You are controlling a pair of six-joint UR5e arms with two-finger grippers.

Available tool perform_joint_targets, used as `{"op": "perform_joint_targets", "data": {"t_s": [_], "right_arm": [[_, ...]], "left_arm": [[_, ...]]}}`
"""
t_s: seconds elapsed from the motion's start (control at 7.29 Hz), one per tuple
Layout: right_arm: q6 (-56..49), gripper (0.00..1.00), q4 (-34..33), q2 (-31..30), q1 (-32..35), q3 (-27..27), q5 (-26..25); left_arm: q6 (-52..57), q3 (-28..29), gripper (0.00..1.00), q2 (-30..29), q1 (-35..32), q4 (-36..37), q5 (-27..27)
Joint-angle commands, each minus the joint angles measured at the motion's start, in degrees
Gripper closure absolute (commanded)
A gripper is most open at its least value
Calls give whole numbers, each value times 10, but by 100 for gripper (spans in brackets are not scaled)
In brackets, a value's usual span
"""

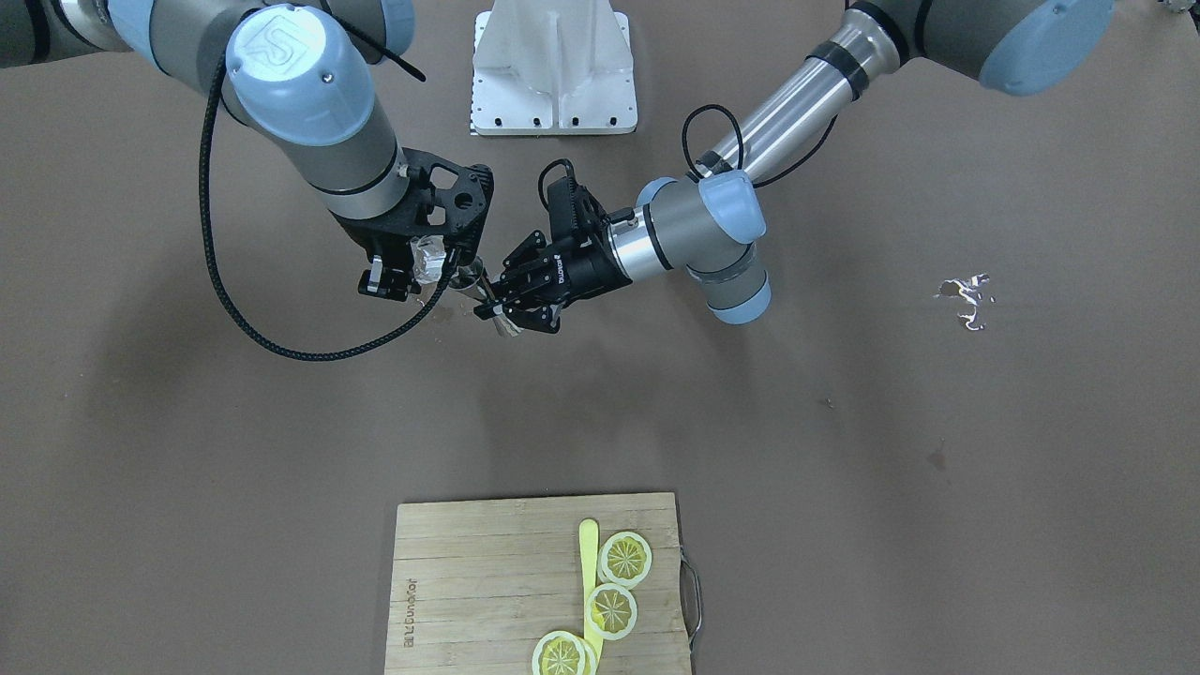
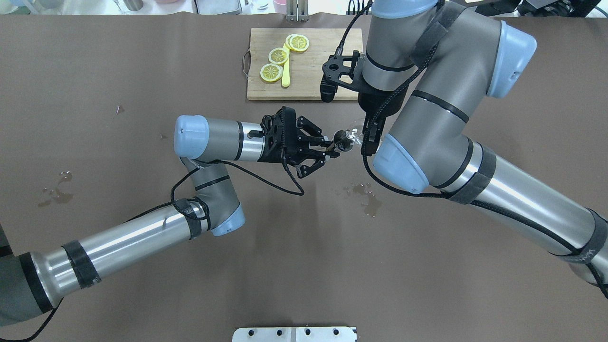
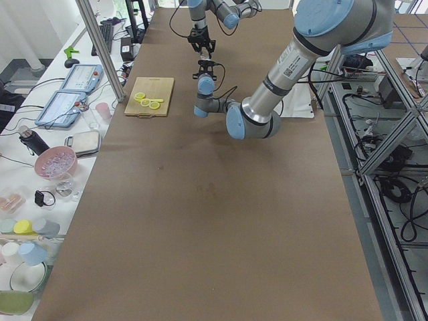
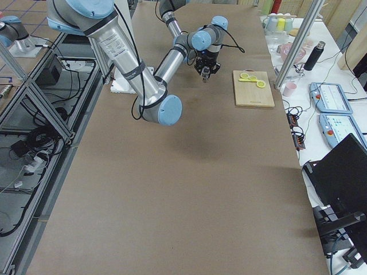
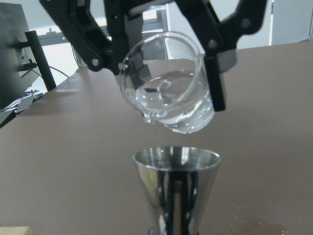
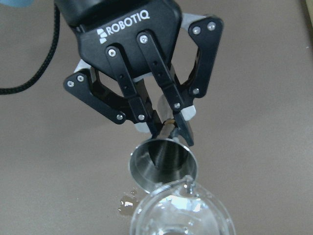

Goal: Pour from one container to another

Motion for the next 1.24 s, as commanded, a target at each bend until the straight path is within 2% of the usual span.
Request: {"op": "perform_joint_targets", "data": {"t_s": [0.0,0.27,0.41,0.69,1.1], "right_arm": [[2,100,44,-13,20,4,19],[39,100,104,-73,36,42,20],[46,100,163,-112,54,48,24],[86,100,222,-177,86,67,38],[207,100,452,-302,92,62,9]], "left_arm": [[0,0,100,0,0,-1,0],[0,-3,100,0,0,-11,0],[-1,-6,100,0,-2,-15,0],[-4,-13,100,1,-4,-27,0],[-34,-51,100,19,-3,-33,59]]}}
